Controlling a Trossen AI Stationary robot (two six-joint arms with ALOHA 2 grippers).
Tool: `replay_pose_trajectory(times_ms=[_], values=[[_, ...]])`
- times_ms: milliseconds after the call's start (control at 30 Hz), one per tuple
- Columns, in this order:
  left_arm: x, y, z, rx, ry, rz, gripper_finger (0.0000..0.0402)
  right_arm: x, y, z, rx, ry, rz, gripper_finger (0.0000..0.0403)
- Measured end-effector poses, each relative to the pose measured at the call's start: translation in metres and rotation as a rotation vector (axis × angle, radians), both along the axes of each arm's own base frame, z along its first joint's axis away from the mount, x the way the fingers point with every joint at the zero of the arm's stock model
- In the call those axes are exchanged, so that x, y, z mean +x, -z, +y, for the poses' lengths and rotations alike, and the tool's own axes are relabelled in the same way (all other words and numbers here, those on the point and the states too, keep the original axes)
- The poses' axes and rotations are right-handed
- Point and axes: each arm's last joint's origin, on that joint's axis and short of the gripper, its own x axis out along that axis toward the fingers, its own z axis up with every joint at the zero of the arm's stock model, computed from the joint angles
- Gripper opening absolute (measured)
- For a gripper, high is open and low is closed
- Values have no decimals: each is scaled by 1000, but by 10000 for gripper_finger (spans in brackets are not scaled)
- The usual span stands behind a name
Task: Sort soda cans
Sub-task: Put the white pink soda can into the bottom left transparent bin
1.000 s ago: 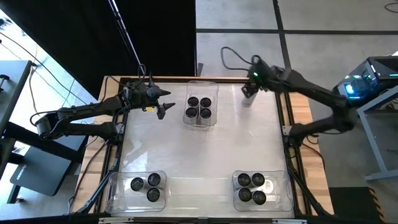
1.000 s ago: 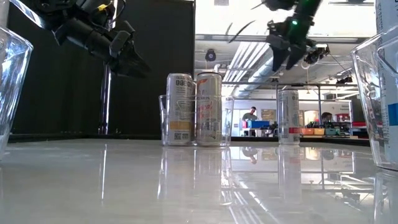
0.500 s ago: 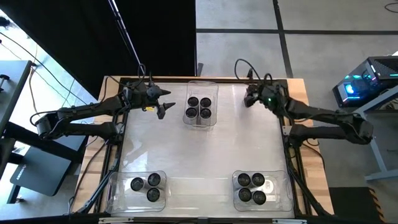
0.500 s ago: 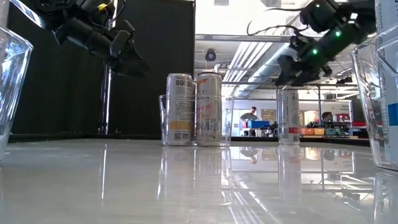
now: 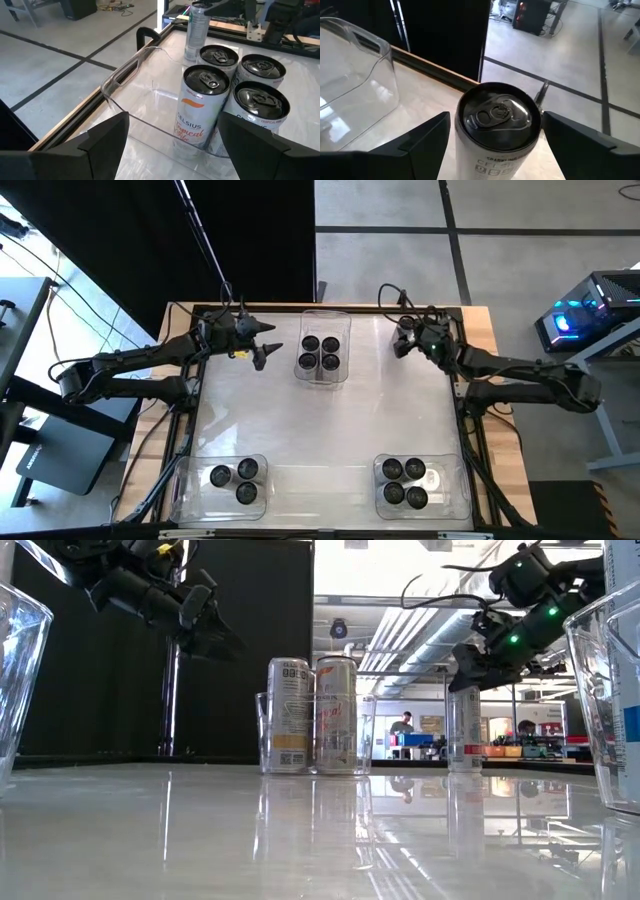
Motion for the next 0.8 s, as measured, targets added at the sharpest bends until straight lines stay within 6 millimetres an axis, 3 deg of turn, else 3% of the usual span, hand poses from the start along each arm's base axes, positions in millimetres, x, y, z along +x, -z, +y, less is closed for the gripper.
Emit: replay_pose_trajectory(times_ms=[200, 467, 800], values=[[0, 0, 0, 0, 0, 0, 301, 1, 0, -1, 30, -66, -21, 299], [0, 0, 0, -1, 0, 1, 301, 1, 1, -6, 38, -84, -8, 232], [0, 1, 0, -6, -1, 6, 301, 0, -1, -6, 15, -80, 2, 222]])
